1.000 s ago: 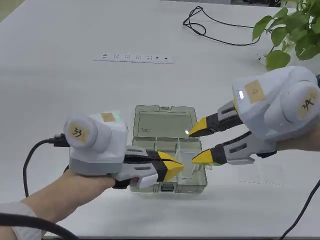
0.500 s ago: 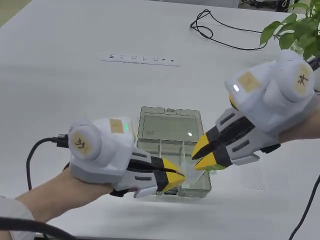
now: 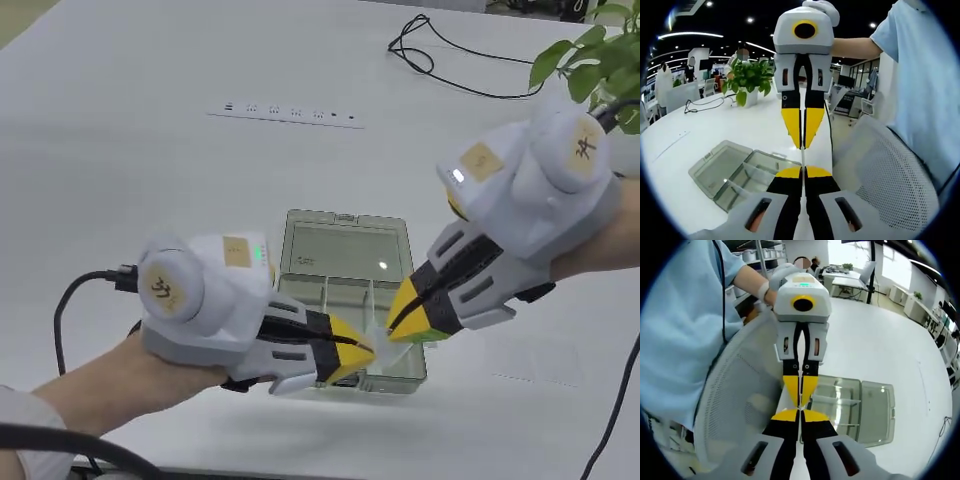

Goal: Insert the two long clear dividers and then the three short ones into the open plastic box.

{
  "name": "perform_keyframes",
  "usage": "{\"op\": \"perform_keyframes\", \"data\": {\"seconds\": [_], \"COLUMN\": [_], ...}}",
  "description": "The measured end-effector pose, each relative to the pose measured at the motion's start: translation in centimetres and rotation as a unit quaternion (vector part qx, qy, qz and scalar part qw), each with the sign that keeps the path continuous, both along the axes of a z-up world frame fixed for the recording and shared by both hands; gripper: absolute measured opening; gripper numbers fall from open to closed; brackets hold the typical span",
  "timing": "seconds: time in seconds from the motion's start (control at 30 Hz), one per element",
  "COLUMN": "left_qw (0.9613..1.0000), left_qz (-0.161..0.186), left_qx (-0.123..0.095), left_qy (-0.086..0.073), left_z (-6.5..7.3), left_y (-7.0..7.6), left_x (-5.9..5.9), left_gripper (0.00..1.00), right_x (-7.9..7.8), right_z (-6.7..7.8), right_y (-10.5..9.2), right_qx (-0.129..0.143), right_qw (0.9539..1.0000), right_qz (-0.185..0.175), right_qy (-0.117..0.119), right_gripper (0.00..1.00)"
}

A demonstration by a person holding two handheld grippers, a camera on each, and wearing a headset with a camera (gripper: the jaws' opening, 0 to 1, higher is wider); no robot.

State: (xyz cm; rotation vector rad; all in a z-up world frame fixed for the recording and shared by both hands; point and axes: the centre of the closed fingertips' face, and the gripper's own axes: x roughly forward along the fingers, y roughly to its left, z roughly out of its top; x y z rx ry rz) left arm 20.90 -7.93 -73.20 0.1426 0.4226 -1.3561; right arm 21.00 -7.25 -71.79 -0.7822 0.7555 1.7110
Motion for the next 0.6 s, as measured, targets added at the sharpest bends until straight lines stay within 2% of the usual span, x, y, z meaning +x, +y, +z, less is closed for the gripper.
{"op": "perform_keyframes", "data": {"seconds": [0.2, 0.6], "left_qw": [1.0, 0.9996], "left_qz": [0.0, 0.02], "left_qx": [-0.004, -0.005], "left_qy": [0.008, 0.017], "left_z": [-0.09, -0.39], "left_y": [-0.1, 0.48], "left_x": [-0.22, 0.08], "left_gripper": [0.0, 0.0], "right_x": [-0.1, 0.12], "right_z": [-0.12, -0.29], "right_y": [0.0, 0.68], "right_qx": [-0.008, -0.016], "right_qw": [0.9999, 0.9999], "right_qz": [-0.004, 0.0], "right_qy": [0.008, -0.002], "right_gripper": [0.03, 0.02]}}
